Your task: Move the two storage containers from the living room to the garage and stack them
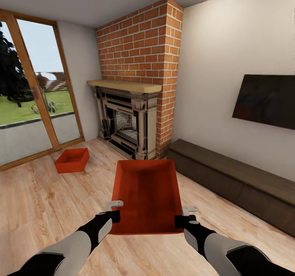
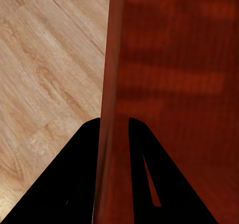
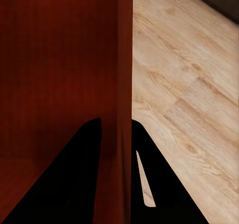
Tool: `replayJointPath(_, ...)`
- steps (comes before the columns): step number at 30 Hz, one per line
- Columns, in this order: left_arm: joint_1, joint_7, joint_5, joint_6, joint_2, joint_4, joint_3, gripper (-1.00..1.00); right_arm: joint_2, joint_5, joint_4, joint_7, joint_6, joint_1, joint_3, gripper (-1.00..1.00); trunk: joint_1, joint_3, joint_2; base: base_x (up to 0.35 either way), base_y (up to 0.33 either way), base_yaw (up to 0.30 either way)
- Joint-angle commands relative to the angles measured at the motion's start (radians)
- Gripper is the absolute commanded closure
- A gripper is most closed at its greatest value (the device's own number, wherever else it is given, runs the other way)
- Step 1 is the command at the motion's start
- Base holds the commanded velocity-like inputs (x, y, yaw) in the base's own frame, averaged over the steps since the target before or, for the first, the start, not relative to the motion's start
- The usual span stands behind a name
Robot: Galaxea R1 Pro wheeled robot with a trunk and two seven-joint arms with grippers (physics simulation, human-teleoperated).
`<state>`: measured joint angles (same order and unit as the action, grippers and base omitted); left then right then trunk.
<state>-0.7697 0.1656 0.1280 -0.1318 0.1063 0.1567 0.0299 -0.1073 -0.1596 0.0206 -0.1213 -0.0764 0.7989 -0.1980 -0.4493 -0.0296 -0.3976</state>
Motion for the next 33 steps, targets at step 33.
replayJointPath(33,-0.001,0.041,-0.014,-0.006,-0.011,0.008,-0.004,1.0,0.002,-0.026,0.005,-0.081,-0.012,0.001,0.003,1.0,-0.001,0.038,-0.002,0.0,0.0,0.0)
